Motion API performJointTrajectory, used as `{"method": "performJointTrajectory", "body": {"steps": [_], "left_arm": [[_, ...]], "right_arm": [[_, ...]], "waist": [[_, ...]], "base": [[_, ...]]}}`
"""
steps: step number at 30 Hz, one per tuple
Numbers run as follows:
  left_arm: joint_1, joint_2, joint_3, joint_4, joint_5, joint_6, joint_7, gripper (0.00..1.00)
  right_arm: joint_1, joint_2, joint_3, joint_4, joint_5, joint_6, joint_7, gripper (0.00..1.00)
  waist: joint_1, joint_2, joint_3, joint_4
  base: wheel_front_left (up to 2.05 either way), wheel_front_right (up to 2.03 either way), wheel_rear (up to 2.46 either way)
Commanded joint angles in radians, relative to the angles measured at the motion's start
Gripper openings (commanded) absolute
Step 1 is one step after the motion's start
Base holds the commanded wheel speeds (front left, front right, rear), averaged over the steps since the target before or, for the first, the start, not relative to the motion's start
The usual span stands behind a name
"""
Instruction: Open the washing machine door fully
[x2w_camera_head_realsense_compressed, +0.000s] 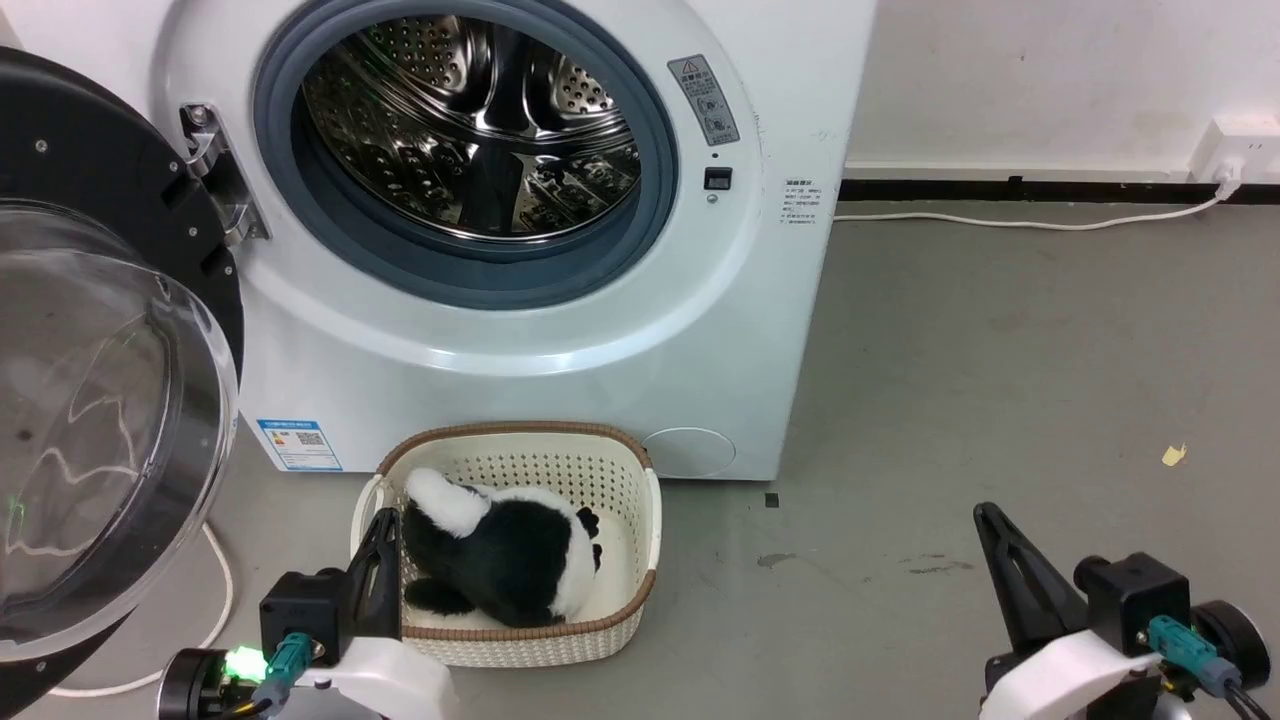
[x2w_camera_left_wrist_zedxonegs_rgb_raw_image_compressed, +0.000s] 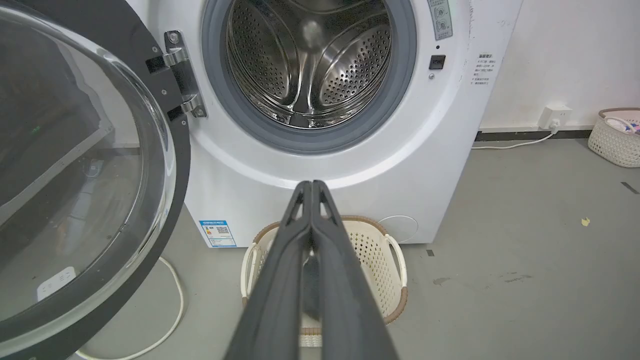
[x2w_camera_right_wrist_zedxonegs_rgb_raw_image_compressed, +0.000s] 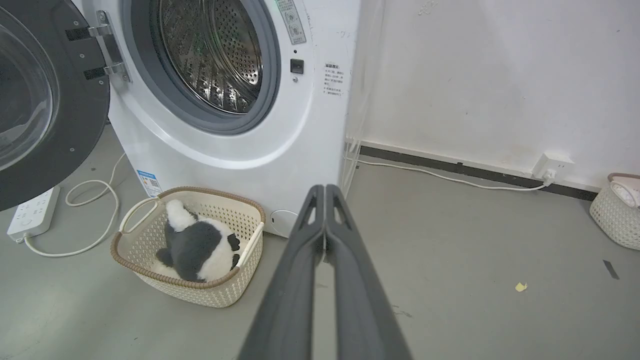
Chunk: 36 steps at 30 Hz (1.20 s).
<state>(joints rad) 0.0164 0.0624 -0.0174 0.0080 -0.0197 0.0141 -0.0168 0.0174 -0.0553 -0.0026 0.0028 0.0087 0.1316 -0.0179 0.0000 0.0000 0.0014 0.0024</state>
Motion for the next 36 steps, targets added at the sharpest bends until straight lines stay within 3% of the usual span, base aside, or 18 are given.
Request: {"method": "performJointTrajectory", "body": {"steps": [1,36], "left_arm": [[-0.015,-0.007,0.007,-0.005,0.009,-0.007,0.006,0.00],[-0.016,-0.012,0.017,-0.008,0.020,-0.014,0.017,0.00]], "right_arm": [[-0.014,0.005,0.001,-0.003,-0.007,-0.001,0.007,0.00],[-0.017,0.005,0.003,-0.003,-0.009,-0.001,0.018,0.00]], "waist": [[0.0000,0.0000,0.000,0.000],[0.0000,0.0000,-0.001,-0.002]], "base": [[0.00,0.00,0.00],[0.00,0.00,0.00]]}}
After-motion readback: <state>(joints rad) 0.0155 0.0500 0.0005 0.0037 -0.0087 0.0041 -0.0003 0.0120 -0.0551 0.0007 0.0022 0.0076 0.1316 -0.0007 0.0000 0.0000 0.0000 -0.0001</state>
